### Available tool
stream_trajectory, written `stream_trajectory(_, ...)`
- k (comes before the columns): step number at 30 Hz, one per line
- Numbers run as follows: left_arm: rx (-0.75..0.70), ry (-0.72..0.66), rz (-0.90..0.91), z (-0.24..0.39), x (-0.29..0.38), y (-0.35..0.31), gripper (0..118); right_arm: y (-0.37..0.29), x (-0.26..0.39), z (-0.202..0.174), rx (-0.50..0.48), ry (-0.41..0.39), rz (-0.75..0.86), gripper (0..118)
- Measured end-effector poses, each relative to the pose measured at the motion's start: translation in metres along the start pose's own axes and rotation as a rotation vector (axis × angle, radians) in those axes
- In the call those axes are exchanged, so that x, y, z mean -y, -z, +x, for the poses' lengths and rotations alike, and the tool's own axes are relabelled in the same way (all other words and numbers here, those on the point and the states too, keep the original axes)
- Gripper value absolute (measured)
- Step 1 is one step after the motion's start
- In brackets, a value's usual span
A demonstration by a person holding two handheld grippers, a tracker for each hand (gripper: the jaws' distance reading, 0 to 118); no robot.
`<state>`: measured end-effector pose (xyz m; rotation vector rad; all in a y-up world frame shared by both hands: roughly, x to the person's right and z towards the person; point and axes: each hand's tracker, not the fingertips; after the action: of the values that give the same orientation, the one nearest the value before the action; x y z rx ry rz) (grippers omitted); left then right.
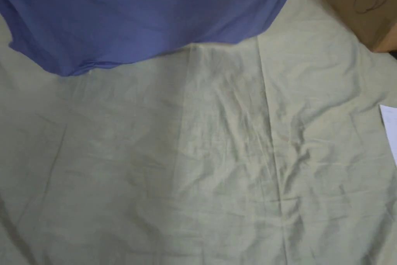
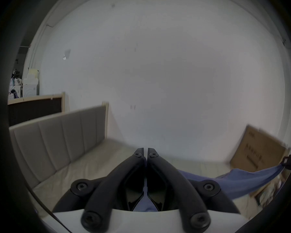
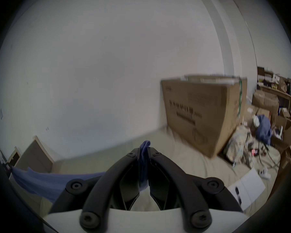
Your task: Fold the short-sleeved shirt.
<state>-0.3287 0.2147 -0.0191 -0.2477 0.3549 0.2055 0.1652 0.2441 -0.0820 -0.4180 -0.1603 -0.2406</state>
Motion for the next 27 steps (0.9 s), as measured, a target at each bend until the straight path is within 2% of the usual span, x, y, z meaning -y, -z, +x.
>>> stream_trajectory(2, -0.007, 0.035, -0.071, -0.007, 0.041, -0.006, 0, 0.008, 0.04, 0.018, 0.004, 0.023, -0.053, 6)
stream_trajectory(7, -0.006, -0.002, -0.213, -0.033, 0.122, -0.039, 0, 0.004, 0.128, 0.064, 0.03, 0.062, -0.194, 6)
stream_trajectory(12, -0.003, 0.052, -0.331, -0.062, 0.192, -0.093, 0, -0.01, 0.203, 0.118, 0.0, -0.018, -0.299, 6)
stream_trajectory(17, 0.027, 0.047, -0.425, -0.096, 0.26, -0.158, 0, -0.084, 0.285, 0.149, -0.042, -0.062, -0.371, 6)
stream_trajectory(22, 0.045, 0.111, -0.487, -0.121, 0.302, -0.222, 0, -0.139, 0.337, 0.177, -0.085, -0.244, -0.424, 6)
stream_trajectory(27, 0.023, 0.148, -0.563, -0.138, 0.323, -0.28, 0, -0.187, 0.37, 0.206, -0.094, -0.296, -0.475, 6)
